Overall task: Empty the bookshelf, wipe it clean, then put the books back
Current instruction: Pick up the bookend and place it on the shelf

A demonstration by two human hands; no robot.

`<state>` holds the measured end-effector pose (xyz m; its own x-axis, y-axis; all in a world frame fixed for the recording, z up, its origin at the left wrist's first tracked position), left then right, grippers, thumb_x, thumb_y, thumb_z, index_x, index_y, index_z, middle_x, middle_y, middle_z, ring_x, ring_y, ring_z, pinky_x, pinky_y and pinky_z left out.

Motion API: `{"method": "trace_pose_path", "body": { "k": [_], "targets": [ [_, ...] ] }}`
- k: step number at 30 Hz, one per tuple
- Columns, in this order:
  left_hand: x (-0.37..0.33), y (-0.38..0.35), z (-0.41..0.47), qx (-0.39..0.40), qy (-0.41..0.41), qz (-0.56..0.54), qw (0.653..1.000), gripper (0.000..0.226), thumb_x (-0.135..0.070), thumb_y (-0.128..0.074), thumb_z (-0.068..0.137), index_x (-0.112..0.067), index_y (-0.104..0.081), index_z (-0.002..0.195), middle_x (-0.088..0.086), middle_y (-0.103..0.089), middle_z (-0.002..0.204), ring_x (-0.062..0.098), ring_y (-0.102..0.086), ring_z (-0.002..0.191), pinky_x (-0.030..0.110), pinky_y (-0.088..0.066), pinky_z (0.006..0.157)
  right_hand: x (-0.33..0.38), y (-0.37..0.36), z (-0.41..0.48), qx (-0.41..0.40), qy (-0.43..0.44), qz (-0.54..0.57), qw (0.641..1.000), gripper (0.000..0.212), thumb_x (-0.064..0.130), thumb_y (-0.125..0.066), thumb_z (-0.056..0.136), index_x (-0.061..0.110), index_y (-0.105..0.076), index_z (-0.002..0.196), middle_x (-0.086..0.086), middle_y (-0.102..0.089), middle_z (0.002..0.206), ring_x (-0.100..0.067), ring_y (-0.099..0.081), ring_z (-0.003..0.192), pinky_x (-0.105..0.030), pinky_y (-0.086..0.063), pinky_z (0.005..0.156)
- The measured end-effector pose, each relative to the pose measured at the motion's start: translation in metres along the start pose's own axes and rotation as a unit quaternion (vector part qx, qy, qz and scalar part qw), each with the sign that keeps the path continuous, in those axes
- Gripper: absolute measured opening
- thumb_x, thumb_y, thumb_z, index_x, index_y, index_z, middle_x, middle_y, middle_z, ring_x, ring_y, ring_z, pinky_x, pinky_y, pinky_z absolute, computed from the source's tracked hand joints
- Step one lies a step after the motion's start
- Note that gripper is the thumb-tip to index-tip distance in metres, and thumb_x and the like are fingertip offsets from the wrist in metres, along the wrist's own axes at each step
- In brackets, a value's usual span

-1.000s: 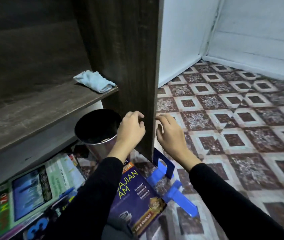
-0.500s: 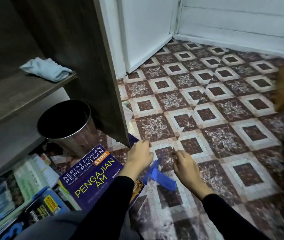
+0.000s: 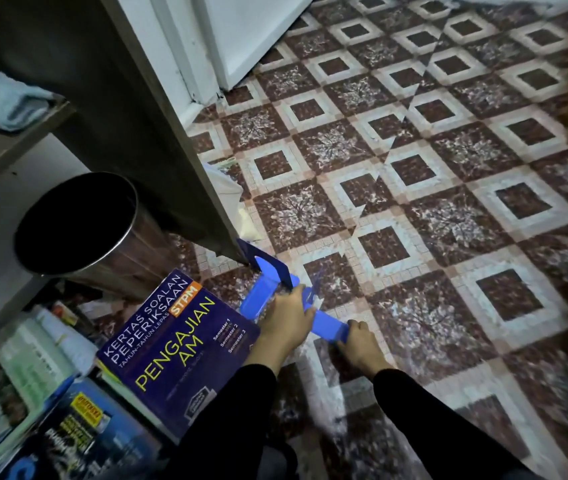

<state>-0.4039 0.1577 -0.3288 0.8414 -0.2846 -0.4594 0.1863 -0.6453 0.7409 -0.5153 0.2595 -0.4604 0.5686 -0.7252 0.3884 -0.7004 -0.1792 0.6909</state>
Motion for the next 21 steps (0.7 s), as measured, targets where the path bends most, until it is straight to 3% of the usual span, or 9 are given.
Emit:
{"method": "trace_pose_path", "body": {
  "k": [5, 8, 12, 15, 18, 21],
  "targets": [
    [0.005, -0.020, 0.009, 0.010, 0.010, -0.023, 1.000, 0.048, -0.023, -0.040, 0.101, -0.018, -0.026, 0.147, 0.017, -0.059, 0.110, 0.033, -0.058, 0.089, 0.038, -0.046, 0.070, 0.000, -0.013, 0.006, 0.004, -0.007, -0.012, 1.000, 0.049, 0.028, -0.054, 0.093, -0.002, -0.037, 0.129, -0.019, -0.032, 0.131, -0.039, -0.044, 0.116, -0.037, -0.038, 0.092],
    [0.004, -0.022, 0.008, -0.025, -0.002, -0.011, 1.000, 0.041, -0.011, -0.037, 0.100, -0.016, -0.037, 0.140, 0.014, -0.057, 0.087, 0.028, -0.053, 0.073, 0.036, -0.039, 0.060, 0.000, -0.013, 0.007, -0.007, -0.016, -0.015, 1.000, 0.048, 0.025, -0.053, 0.093, -0.002, -0.037, 0.129, -0.018, -0.031, 0.132, -0.039, -0.043, 0.116, -0.037, -0.038, 0.092],
    [-0.001, -0.015, 0.006, -0.046, -0.019, -0.003, 0.999, 0.030, -0.005, -0.038, 0.097, -0.013, -0.049, 0.123, 0.016, -0.058, 0.084, 0.033, -0.056, 0.074, 0.041, -0.045, 0.061, -0.002, -0.012, 0.006, -0.028, -0.028, -0.017, 0.999, 0.045, 0.023, -0.049, 0.095, -0.002, -0.037, 0.131, -0.019, -0.033, 0.133, -0.039, -0.044, 0.117, -0.036, -0.035, 0.095],
    [-0.012, -0.003, 0.000, -0.053, -0.037, -0.002, 0.998, 0.021, -0.004, -0.038, 0.096, -0.009, -0.051, 0.111, 0.015, -0.056, 0.082, 0.032, -0.053, 0.071, 0.038, -0.041, 0.056, -0.002, -0.007, 0.004, -0.046, -0.050, 0.067, 0.995, 0.041, 0.017, -0.048, 0.096, -0.004, -0.039, 0.130, -0.024, -0.039, 0.131, -0.041, -0.046, 0.116, -0.037, -0.035, 0.094],
    [-0.026, 0.010, -0.009, -0.072, -0.059, 0.005, 0.996, 0.025, -0.002, -0.037, 0.096, -0.008, -0.052, 0.116, 0.008, -0.044, 0.068, 0.027, -0.045, 0.061, 0.033, -0.029, 0.047, -0.002, 0.004, 0.002, -0.070, -0.061, 0.159, 0.983, 0.040, 0.011, -0.055, 0.092, -0.005, -0.047, 0.128, -0.027, -0.051, 0.125, -0.038, -0.051, 0.114, -0.036, -0.038, 0.089],
    [-0.038, 0.024, -0.016, -0.075, -0.057, -0.010, 0.996, 0.029, -0.005, -0.035, 0.097, -0.011, -0.052, 0.120, 0.006, -0.042, 0.066, 0.025, -0.042, 0.057, 0.033, -0.029, 0.048, -0.007, 0.028, -0.005, -0.130, -0.078, 0.258, 0.954, 0.033, 0.003, -0.062, 0.086, -0.005, -0.057, 0.118, -0.022, -0.062, 0.113, -0.032, -0.059, 0.102, -0.031, -0.041, 0.080]
  ]
}}
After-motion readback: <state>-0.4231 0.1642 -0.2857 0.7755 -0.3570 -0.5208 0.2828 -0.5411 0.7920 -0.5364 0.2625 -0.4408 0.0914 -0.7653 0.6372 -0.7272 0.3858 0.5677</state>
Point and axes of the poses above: each hand's wrist, its own z-axis towards the middle knuckle, its own y-axis out of the back of the hand, x = y × z, the point moved 6 cm from there along z, towards the middle knuckle
